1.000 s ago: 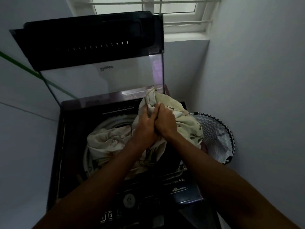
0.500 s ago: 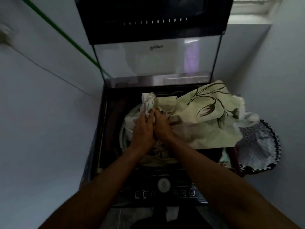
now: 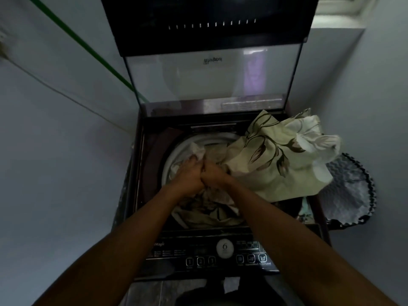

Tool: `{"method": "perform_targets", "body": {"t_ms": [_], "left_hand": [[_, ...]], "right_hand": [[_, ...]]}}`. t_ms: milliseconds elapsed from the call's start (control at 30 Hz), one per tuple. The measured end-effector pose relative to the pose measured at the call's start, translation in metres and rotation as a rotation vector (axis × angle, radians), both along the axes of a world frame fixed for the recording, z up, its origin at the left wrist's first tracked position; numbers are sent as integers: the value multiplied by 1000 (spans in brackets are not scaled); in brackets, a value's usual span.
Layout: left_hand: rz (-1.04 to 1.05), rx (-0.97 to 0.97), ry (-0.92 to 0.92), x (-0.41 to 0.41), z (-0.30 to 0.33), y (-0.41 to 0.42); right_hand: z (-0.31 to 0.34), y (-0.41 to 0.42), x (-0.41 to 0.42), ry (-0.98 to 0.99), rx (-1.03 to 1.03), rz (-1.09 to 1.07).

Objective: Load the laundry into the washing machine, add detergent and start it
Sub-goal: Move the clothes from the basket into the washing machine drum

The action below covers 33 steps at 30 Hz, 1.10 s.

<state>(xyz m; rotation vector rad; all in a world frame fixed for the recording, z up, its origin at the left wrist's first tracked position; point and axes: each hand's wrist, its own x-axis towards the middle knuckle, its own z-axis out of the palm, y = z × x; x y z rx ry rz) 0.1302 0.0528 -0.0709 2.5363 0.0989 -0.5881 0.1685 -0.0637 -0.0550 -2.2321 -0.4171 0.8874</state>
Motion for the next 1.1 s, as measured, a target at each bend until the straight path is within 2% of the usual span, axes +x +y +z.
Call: {"method": "perform_targets", "body": {"t_ms": [67,133,200,333,433,533,667,800,967,1100], "left_hand": [[42,41,-194,9,3,-14],[16,72,-295,21,3,-31],[-24,51,-276,29,11,-56],[-146,-45,-330,40,21,-104],[-201,-95,-340,54,25,-130],[-219,-125,-353,64,26,-148],[-277,-179,-383,75,28,-152],[-217,-190,-356,81,35,-150],[-124,-181,-342,78,31,-134],[-66,-195,-395,65,29,-117]], "right_hand": [[7,-11,12,-299,69,-292],[18,-28,24,-676,-108,-414],[39,-49,36,-777,-316,-527],[43,-100,57,-616,-563,-692],[37,-142,64,-540,-599,-744],[34,-159,65,-571,-538,-780],[39,-145,68,-519,-433,-747],[38,-133,73,-483,-397,-611],[33,-119,67,-382,-166,-531],[25,-98,62,-387,-136,-471]]}}
